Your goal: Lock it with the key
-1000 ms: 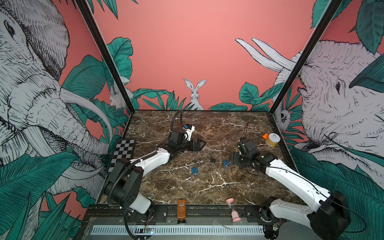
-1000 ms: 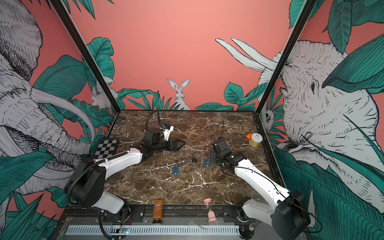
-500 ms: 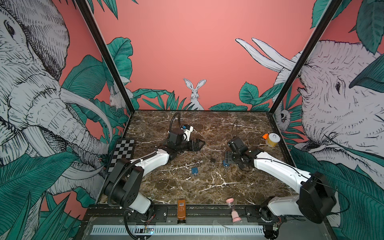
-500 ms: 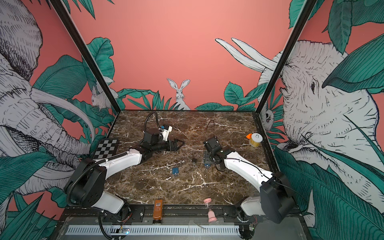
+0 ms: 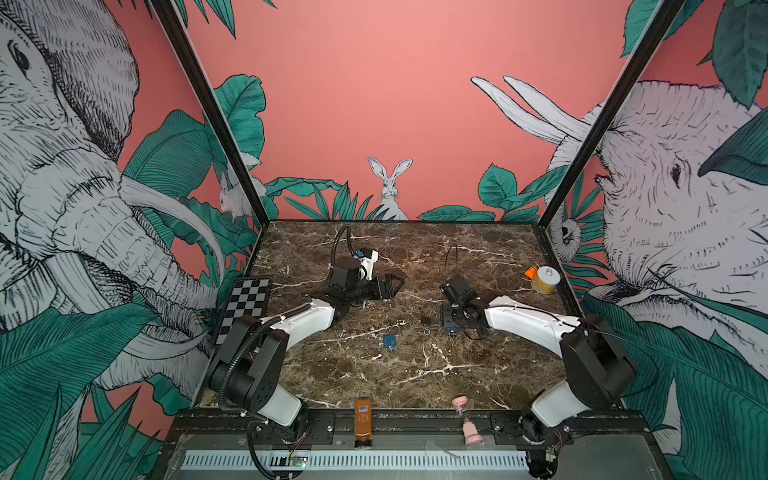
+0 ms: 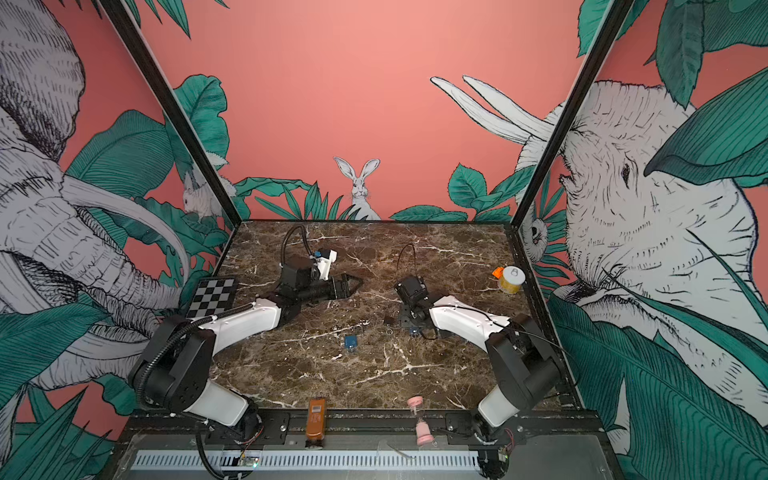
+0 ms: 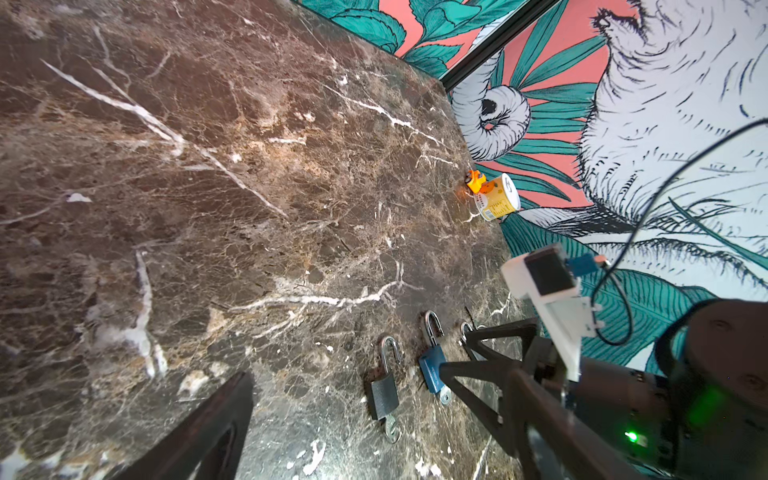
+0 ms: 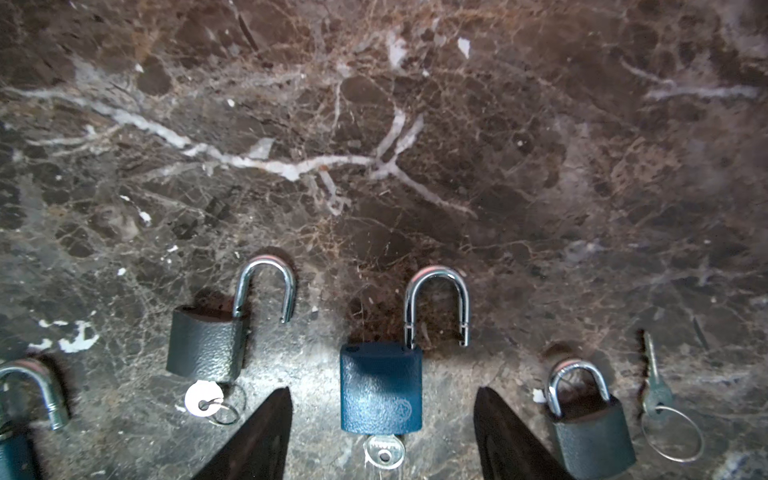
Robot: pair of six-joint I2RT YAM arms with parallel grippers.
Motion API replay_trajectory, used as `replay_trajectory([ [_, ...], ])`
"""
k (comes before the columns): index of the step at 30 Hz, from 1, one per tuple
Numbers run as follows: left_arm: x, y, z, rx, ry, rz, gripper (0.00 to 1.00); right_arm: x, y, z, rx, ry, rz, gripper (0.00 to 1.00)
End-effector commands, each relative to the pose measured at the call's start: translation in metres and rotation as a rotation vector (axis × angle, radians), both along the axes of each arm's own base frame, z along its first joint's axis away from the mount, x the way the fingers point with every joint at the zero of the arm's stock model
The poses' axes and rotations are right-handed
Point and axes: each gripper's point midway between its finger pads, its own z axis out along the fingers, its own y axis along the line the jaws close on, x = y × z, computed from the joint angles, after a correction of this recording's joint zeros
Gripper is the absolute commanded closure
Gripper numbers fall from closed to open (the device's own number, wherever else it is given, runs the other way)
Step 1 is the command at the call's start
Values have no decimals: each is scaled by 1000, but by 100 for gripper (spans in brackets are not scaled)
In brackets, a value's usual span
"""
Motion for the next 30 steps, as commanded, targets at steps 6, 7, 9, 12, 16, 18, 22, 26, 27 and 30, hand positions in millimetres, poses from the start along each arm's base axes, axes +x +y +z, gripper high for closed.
replay_trajectory([
  [6,2,-4,0,-20,7,-22,5,-4,9,-20,-5,36,12,34],
  [7,2,-4,-1,-19,7,-24,5,-4,9,-21,-9,38,14,34],
  [9,3,-5,-2,-19,8,-27,6,-5,7,-26,-25,50,13,34],
  [12,3,-6,-2,-21,10,-33,6,-5,3,-31,-43,56,2,35],
  [16,3,-8,-1,-24,9,-43,6,-7,0,-36,-58,56,-7,38],
  [18,3,-7,-1,-24,9,-44,6,-8,-1,-38,-57,59,-10,40],
  [22,2,-8,-2,-23,10,-47,7,-10,0,-40,-45,64,-11,45],
  [26,2,-9,0,-24,9,-56,7,-14,1,-43,-36,77,-3,46],
  [27,2,-9,-1,-23,9,-56,7,-15,0,-43,-35,77,-3,46],
  [30,2,-9,0,-22,7,-59,7,-18,-1,-44,-33,82,-3,47],
])
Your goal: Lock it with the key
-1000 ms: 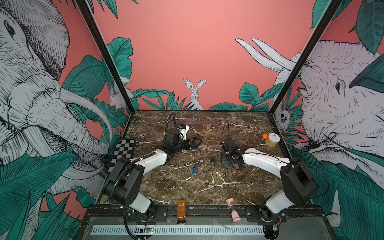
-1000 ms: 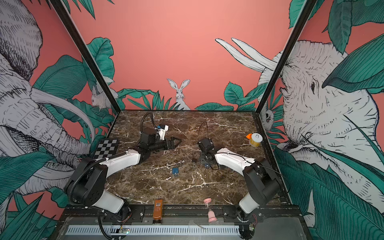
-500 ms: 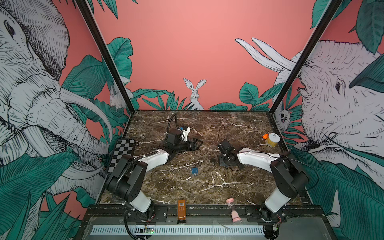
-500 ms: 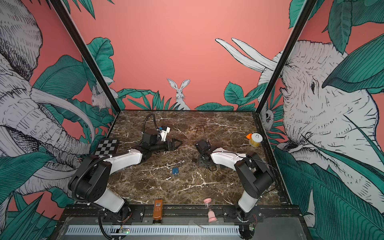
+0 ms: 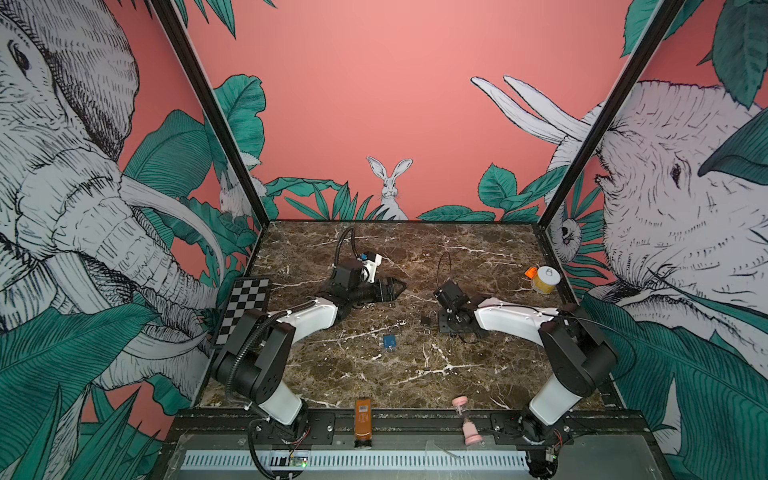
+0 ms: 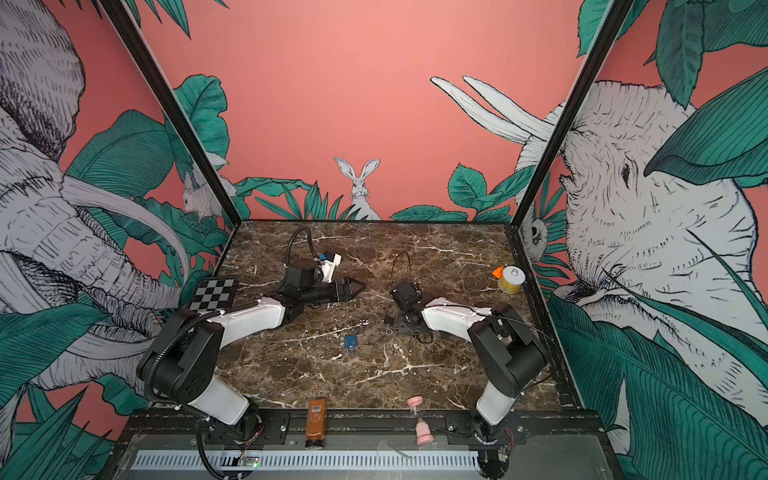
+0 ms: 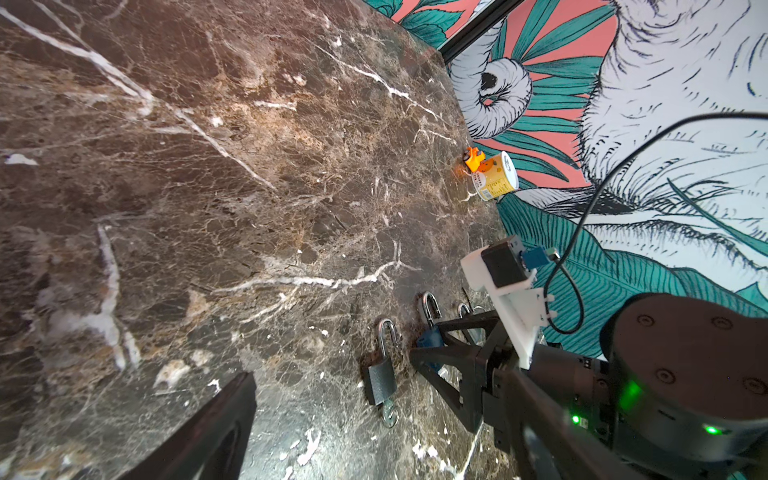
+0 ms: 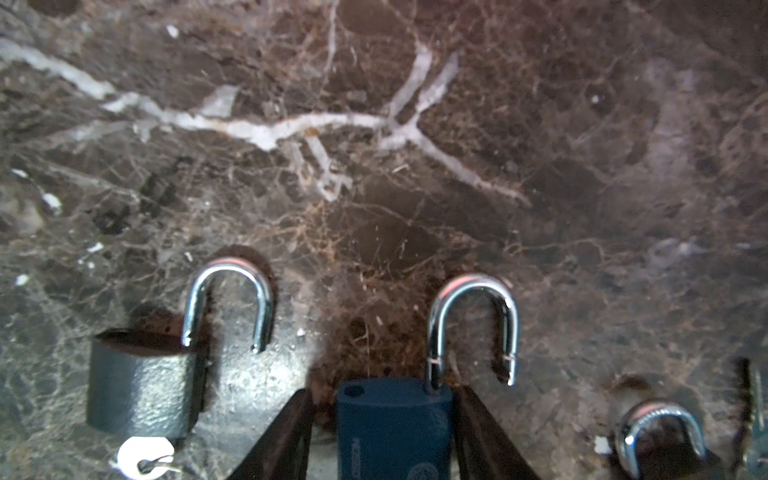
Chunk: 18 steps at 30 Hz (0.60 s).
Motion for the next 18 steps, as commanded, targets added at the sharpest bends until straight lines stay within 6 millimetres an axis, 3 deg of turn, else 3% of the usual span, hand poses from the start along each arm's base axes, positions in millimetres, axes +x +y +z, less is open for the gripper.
replay_trajectory([
  [1,5,-3,14,-19,-38,-14,7,-16,-7,-11,-20,47,0,48],
  [15,1,0,18,-18,-54,-15,8,-27,-8,-8,-3,54,5,49],
  [18,0,1,18,-15,-57,-12,8,-28,-7,-9,-1,54,5,53],
])
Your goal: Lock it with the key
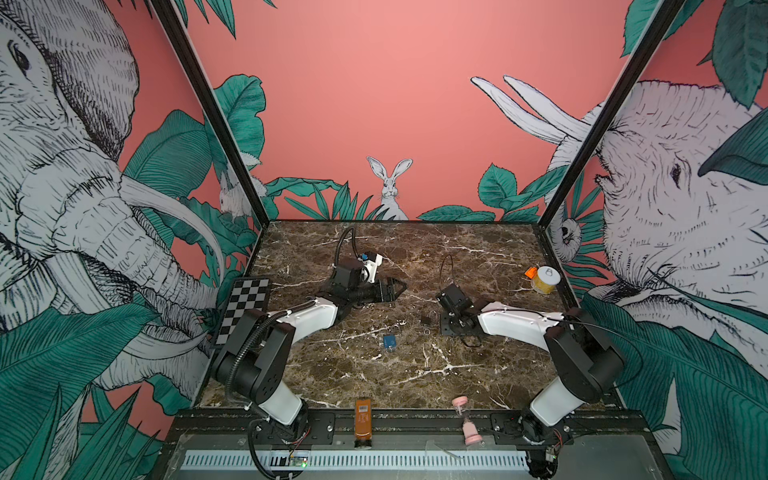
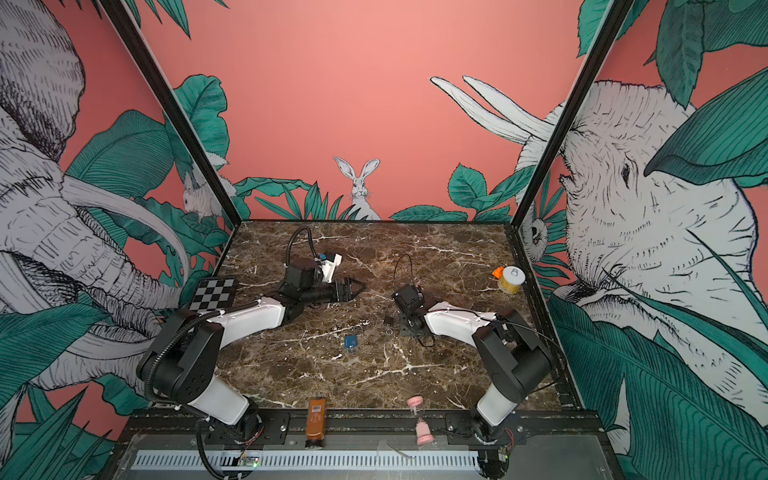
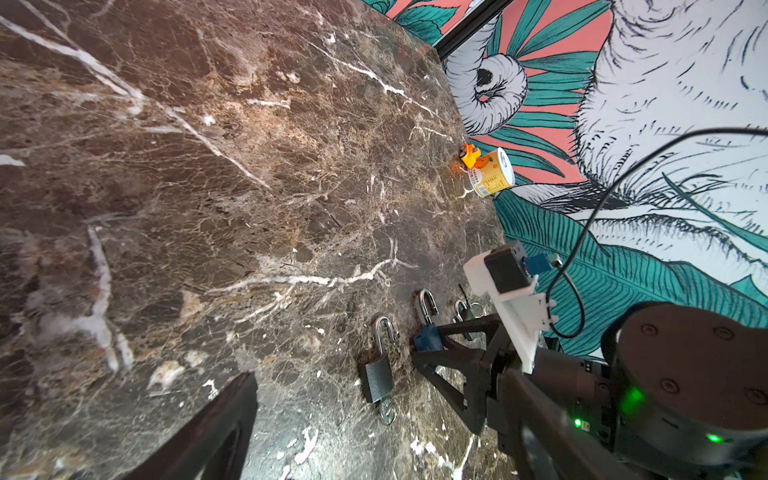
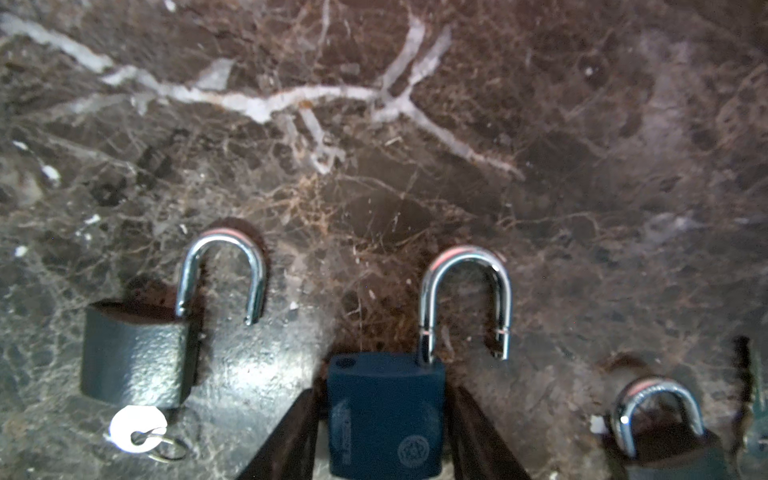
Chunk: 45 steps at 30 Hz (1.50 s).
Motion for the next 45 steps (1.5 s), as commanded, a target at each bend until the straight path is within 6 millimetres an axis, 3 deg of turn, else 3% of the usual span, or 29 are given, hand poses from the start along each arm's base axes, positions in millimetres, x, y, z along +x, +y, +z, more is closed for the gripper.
replay_trajectory([
  [1,1,2,17,-16,-47,-1,8,-17,-6,-10,-19,60,0,53],
  [7,3,1,16,-15,-49,1,9,-18,-6,-10,-10,52,-4,55],
  [13,3,1,14,-15,-45,-1,9,-18,-6,-8,-12,48,-1,65],
  [19,5,-1,11,-17,-37,-5,10,-16,-5,-5,-18,43,7,66],
  [25,7,-8,0,33,13,-46,14,-6,17,26,68,-55,159,67],
  [34,-5,-38,-20,107,126,-132,17,-5,58,82,176,-219,447,69],
  [40,-14,-59,-20,59,172,-187,26,-9,75,108,194,-312,505,70],
  [45,-25,-68,-11,-10,181,-233,33,-13,82,118,189,-332,524,71],
])
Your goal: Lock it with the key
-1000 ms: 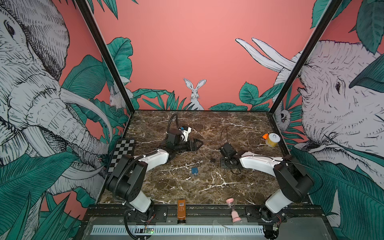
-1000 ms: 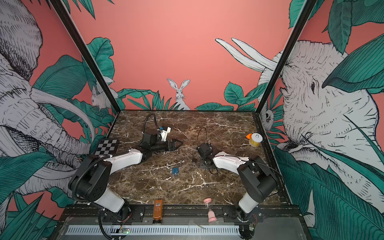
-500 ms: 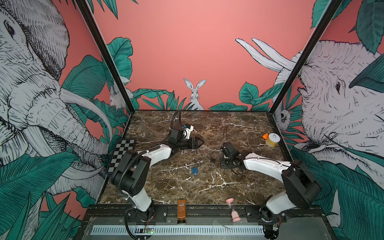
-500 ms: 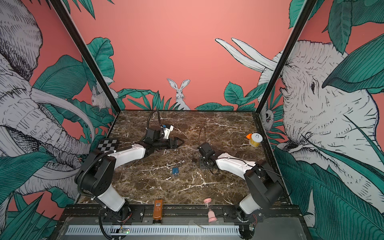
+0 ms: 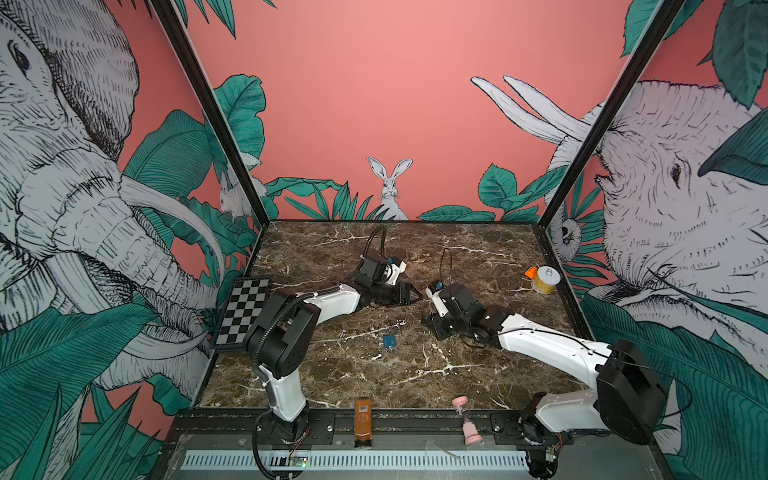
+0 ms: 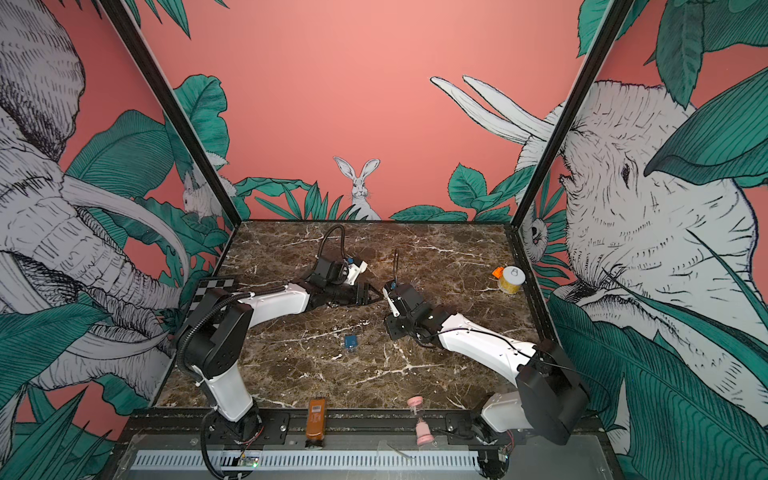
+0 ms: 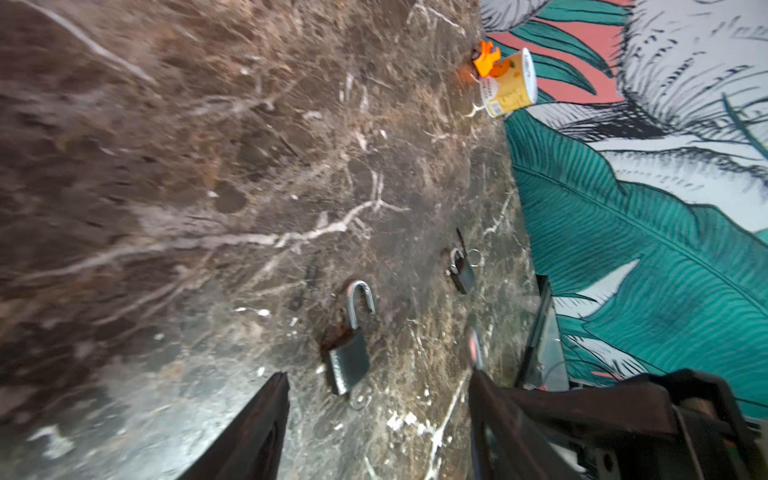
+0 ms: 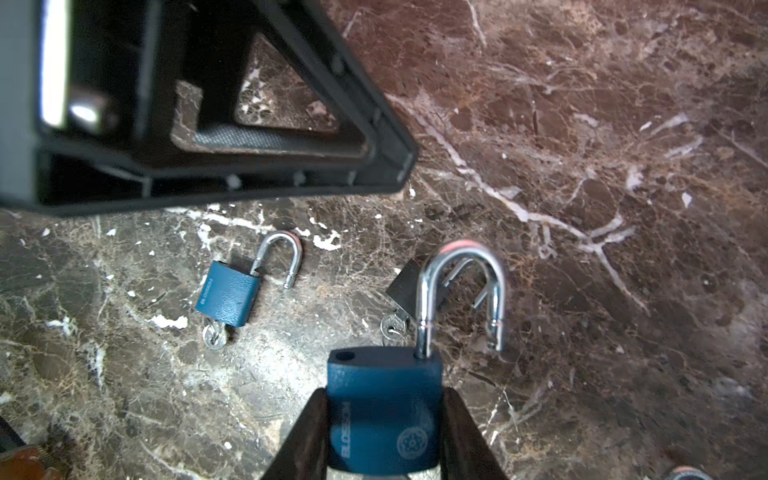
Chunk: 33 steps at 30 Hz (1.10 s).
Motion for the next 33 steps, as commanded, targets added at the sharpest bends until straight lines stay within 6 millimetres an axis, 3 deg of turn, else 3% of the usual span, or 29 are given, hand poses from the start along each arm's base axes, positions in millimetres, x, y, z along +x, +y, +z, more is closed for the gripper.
replay_trajectory([
  [1,-8,-10,22,-81,-2,-41,33,9,13,30,41,-90,18,71],
  [9,-31,-26,29,-120,35,-124,35,7,17,34,50,-96,22,71],
  [20,-34,-37,30,-160,65,-160,57,5,24,36,54,-89,49,71],
  [33,-37,-43,31,-162,69,-174,70,1,34,34,68,-72,91,72],
])
